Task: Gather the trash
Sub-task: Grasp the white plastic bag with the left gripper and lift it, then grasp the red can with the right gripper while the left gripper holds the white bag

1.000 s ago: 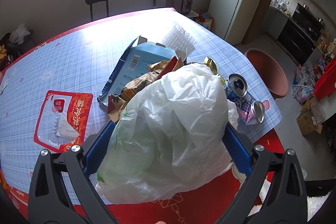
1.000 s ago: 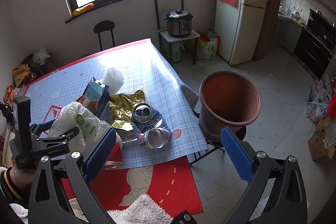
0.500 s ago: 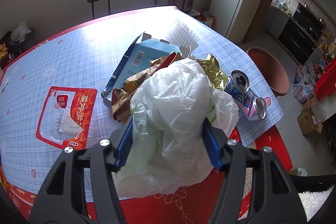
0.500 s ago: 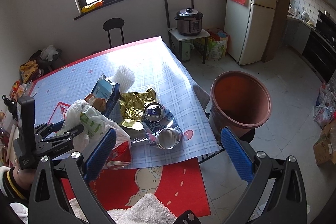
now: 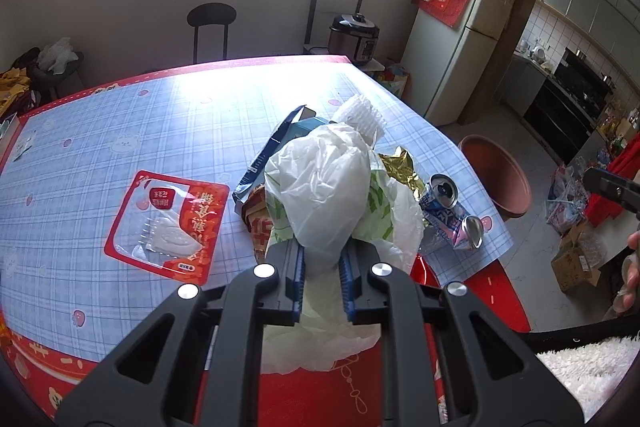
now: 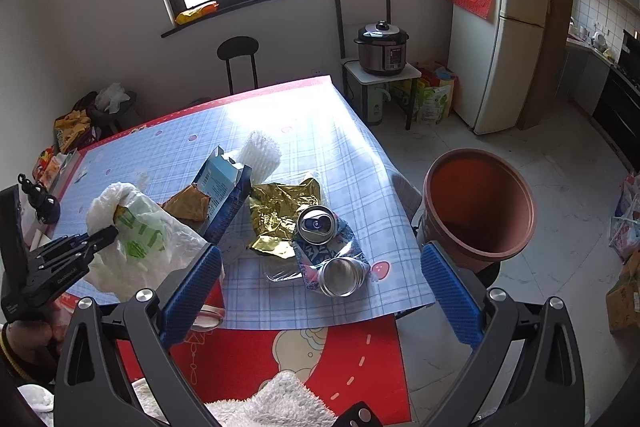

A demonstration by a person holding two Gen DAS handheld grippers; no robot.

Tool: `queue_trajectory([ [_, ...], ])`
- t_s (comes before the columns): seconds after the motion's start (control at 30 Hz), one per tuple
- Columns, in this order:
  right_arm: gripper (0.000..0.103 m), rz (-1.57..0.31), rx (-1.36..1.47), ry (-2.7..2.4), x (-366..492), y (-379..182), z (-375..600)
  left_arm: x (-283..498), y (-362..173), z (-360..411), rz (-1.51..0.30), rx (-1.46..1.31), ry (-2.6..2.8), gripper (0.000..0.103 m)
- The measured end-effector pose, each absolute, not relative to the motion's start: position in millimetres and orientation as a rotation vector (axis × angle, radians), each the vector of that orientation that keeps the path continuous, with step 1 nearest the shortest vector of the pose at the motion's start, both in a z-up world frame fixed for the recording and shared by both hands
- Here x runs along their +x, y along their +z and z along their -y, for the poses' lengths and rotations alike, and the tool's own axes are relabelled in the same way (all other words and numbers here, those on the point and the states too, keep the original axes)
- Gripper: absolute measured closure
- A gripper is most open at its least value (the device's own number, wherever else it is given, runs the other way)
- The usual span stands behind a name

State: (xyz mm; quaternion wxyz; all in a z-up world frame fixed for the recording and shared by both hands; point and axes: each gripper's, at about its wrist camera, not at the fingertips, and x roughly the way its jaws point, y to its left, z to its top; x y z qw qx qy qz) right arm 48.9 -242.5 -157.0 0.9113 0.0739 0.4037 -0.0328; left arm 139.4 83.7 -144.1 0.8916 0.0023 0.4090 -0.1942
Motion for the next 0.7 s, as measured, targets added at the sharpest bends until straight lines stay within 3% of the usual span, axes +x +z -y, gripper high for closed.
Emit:
queue_trajectory([
  [0.3,0.004,-0.828,0.15,-0.012,57,-154,229,130,-100,-109,-0.749,-0.037,-0.367,0.085],
  [0.7,0.004,-0.855,0.135,0.038,67,-159,213,116,-92,-113,-0.715,-0.05,-0.419,0.086],
])
